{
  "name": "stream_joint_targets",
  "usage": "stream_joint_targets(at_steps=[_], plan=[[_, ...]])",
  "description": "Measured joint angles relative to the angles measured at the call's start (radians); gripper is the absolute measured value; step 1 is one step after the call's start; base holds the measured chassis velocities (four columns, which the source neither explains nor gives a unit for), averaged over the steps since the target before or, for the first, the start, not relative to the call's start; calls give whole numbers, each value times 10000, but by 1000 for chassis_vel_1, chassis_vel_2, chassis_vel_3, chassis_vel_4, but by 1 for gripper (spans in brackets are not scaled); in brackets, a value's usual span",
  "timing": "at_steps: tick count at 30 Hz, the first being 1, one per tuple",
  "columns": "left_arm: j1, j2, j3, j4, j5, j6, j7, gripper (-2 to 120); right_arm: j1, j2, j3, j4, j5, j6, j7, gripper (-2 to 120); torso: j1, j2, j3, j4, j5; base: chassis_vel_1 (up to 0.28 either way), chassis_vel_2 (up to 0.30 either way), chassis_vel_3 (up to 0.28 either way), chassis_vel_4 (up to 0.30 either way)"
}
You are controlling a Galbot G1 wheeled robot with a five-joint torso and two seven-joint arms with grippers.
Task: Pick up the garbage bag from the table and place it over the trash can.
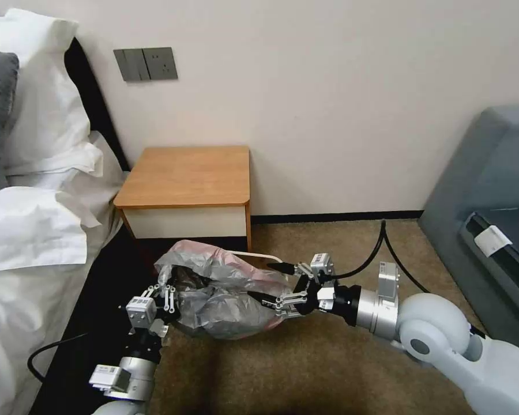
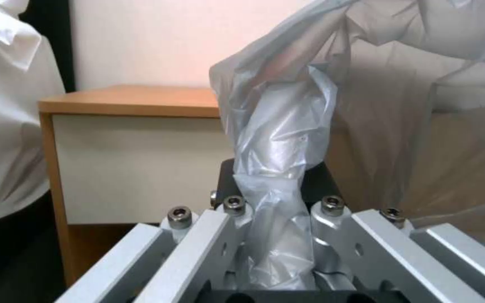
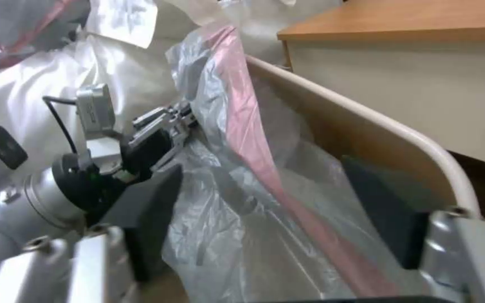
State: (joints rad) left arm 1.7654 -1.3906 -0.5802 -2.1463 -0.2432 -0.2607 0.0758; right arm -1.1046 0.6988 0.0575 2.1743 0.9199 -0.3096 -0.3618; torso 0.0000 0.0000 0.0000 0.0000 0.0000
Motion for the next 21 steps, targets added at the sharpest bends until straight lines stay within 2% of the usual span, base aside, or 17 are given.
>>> stream_joint_targets(at_steps=[2,4,7,8,12,13,14,16,19,21], plan=[[0,3,-6,0,-15,13,0,8,-3,24,-22,13,-77,43,1,61,0,0,0,0,0,0,0,0,0],[-1,4,-6,0,-17,13,0,8,-2,26,-23,16,-81,45,1,59,0,0,0,0,0,0,0,0,0],[-8,5,-2,45,-53,37,0,8,-57,48,-6,71,-122,72,15,42,0,1,0,0,0,0,0,0,0],[-8,5,-2,45,-53,37,0,8,-57,48,-6,71,-122,72,15,42,0,1,0,0,0,0,0,0,0],[-42,4,4,138,-130,83,0,8,-197,23,44,102,-210,164,-123,25,0,0,0,0,0,0,0,0,0],[-42,4,4,138,-130,83,0,8,-197,23,44,102,-210,164,-123,25,0,0,0,0,0,0,0,0,0],[-57,8,0,160,-171,104,0,8,-220,28,47,100,-273,218,-145,18,1,0,0,0,0,0,0,0,0],[-67,12,-2,163,-199,129,-1,8,-227,41,53,96,-299,243,-152,14,0,0,0,0,0,0,0,0,0],[-86,21,-2,167,-246,166,-6,8,-232,105,61,28,-346,277,-154,0,0,0,0,0,0,0,0,0,0],[-90,22,5,168,-250,172,-8,8,-224,137,53,-6,-372,286,-154,0,1,0,0,0,0,0,0,0,0]])
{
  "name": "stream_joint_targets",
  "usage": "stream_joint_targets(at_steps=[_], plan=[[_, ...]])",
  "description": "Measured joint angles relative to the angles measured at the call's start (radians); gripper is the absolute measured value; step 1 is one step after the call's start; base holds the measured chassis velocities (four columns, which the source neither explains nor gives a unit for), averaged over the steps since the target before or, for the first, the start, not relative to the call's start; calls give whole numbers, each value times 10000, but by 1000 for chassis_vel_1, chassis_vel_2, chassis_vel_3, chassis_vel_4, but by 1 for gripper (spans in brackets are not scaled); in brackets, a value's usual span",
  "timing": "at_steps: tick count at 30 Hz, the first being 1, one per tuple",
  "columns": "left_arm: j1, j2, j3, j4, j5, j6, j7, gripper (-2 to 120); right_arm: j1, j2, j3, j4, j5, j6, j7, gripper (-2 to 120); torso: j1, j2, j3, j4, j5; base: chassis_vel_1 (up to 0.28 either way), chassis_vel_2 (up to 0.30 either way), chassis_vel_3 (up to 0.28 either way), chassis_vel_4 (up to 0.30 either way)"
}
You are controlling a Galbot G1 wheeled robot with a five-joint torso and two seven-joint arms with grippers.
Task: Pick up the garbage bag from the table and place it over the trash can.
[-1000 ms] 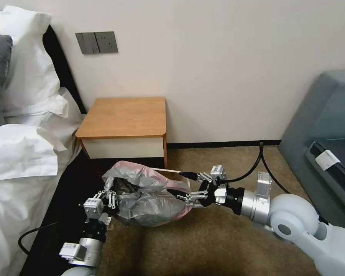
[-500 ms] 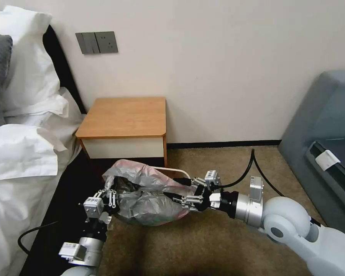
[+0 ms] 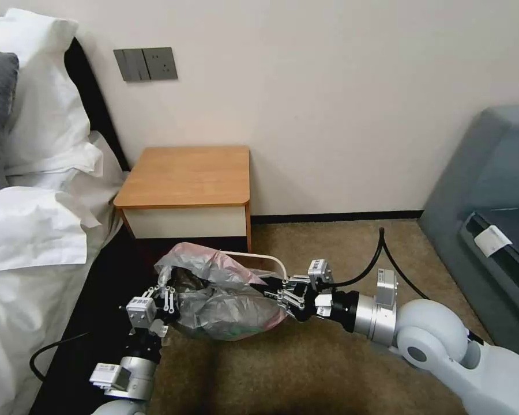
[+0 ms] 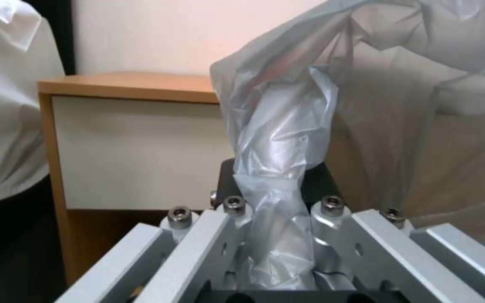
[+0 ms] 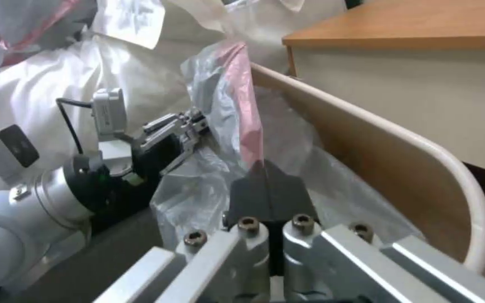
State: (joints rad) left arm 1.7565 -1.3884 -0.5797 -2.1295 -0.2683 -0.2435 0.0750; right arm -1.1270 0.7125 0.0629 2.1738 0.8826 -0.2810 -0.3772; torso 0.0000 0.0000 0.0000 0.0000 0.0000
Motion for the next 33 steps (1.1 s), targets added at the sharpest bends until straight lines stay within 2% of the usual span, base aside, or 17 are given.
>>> stream_joint_targets(at_steps=[14,19,28,31,32,33], plan=[[48,-3,56,52,145,-27,102,8,484,412,172,-164,196,54,525,0,0,0,0,0,0,0,0,0,0],[121,-13,62,54,350,-138,334,8,1342,565,192,-517,363,-102,1111,0,0,0,0,0,0,0,0,0,0],[208,-117,125,-107,395,-256,614,8,2527,551,-228,-1351,-45,-456,1268,0,0,0,0,2,-1,0,0,0,0],[188,-176,29,-65,16,-108,444,8,1752,142,693,-803,889,-706,918,6,0,0,0,-2,-1,0,0,0,0],[170,-176,-20,-66,-56,-84,441,8,1496,-81,905,-555,1173,-753,736,10,0,0,0,-3,0,0,0,0,0],[170,-176,-20,-66,-56,-84,441,8,1496,-81,905,-555,1173,-753,736,10,0,0,0,-3,0,0,0,0,0]])
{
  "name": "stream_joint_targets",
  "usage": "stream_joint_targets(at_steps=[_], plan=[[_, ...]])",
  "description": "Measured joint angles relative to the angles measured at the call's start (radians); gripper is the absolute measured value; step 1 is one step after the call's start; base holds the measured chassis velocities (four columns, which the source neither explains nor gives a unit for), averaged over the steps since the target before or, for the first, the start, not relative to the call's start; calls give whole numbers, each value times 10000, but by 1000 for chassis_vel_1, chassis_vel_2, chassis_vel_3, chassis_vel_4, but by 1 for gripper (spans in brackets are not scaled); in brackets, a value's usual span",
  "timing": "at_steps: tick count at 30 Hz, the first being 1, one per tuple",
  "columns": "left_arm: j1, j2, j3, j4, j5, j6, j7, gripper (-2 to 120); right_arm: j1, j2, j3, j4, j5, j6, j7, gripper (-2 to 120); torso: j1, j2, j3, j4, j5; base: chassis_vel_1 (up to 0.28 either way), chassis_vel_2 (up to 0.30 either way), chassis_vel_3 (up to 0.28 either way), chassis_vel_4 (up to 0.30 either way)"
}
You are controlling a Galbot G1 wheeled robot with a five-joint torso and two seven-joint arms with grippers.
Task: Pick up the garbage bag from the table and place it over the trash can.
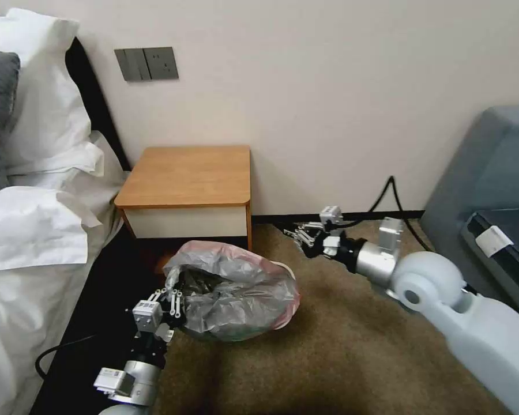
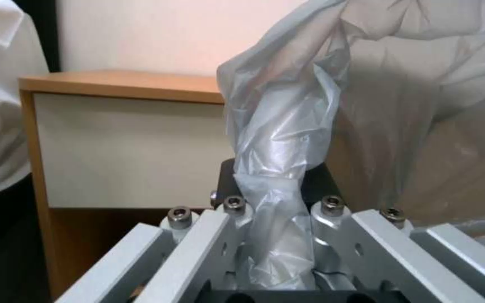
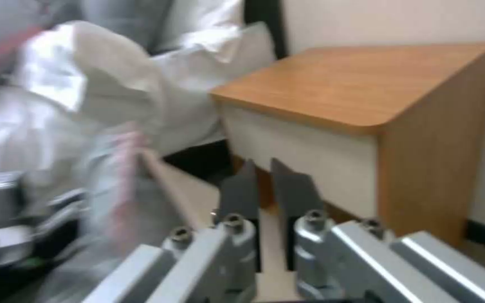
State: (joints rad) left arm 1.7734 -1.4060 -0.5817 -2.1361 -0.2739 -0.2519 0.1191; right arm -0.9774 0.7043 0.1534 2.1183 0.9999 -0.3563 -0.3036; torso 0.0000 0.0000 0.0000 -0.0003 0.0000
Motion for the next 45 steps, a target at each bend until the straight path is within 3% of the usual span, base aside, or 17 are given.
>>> stream_joint_targets(at_steps=[3,13,15,22,27,30,35,37,45], plan=[[-56,21,-55,0,-80,9,13,8,-338,-440,207,577,716,-218,-123,24,0,0,0,3,0,0,0,0,0],[-57,167,-236,-83,-273,43,65,8,-265,-874,-134,760,1506,-672,-414,61,0,0,0,4,0,0,0,0,0],[-56,191,-248,-96,-299,43,75,8,-220,-881,-197,762,1561,-726,-404,64,0,0,0,4,-1,0,0,0,0],[-75,192,-215,-112,-373,44,143,8,-51,-712,-854,520,936,-624,-504,92,0,0,0,4,0,0,0,0,0],[-76,187,-186,-115,-403,64,151,8,2,-597,-1050,453,596,-452,-430,85,0,0,0,4,0,0,0,0,0],[-89,187,-171,-115,-437,115,153,8,-57,-564,-1056,450,505,-406,-373,69,0,0,0,4,0,0,0,0,0],[-94,187,-159,-115,-444,177,153,8,-125,-581,-1041,450,464,-397,-370,59,0,0,0,3,0,0,0,0,0],[-108,188,-157,-116,-466,209,145,8,-166,-592,-1015,417,366,-369,-384,46,0,0,0,4,0,0,0,0,0],[-116,191,-164,-147,-608,254,124,8,-264,-585,-850,273,310,-213,-378,18,0,0,0,4,0,0,0,0,0]])
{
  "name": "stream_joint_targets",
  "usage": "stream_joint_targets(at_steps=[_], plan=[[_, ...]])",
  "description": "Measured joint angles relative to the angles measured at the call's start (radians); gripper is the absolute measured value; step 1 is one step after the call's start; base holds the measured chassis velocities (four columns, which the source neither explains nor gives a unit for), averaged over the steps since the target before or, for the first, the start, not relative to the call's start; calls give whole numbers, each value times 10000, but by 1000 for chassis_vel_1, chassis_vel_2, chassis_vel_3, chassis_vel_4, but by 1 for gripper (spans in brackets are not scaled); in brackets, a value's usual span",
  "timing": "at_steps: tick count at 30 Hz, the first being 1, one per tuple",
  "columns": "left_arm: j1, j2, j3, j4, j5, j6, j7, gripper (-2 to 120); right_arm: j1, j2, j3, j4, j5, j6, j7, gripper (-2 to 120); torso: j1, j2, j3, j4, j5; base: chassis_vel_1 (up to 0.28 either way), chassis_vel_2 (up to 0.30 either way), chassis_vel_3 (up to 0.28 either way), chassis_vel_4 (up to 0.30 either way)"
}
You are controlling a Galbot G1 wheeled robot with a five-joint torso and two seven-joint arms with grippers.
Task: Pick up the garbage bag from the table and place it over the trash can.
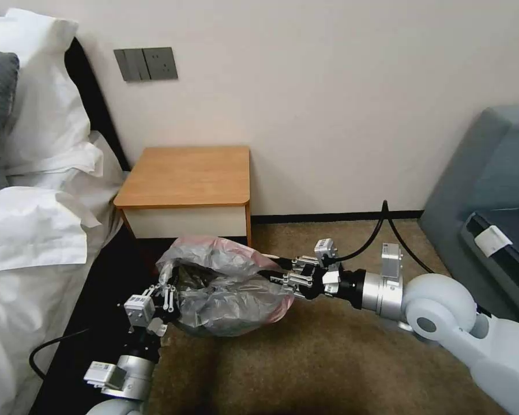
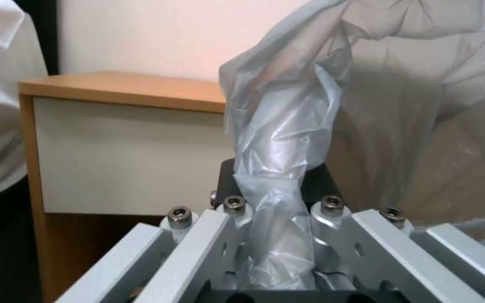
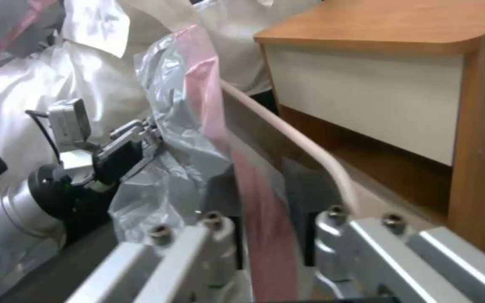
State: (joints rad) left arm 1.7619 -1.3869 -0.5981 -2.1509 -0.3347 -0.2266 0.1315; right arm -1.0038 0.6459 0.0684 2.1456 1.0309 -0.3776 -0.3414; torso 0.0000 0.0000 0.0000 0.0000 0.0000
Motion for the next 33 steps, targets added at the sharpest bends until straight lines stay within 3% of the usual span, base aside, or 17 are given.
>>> stream_joint_targets(at_steps=[5,12,21,33], plan=[[-31,-18,4,59,-9,20,-8,8,10,90,174,-73,-137,105,-2,0,0,0,0,0,0,0,0,0,0],[0,-22,4,115,44,57,19,8,402,130,379,-122,196,47,134,0,0,0,0,0,0,0,0,0,0],[72,-31,17,-9,43,62,504,8,918,90,225,-906,470,-494,361,0,-1,0,1,0,1,0,0,0,0],[47,-148,-31,28,-580,27,1047,8,497,-430,400,-1207,381,-663,-472,0,0,0,0,-1,1,0,0,0,0]])
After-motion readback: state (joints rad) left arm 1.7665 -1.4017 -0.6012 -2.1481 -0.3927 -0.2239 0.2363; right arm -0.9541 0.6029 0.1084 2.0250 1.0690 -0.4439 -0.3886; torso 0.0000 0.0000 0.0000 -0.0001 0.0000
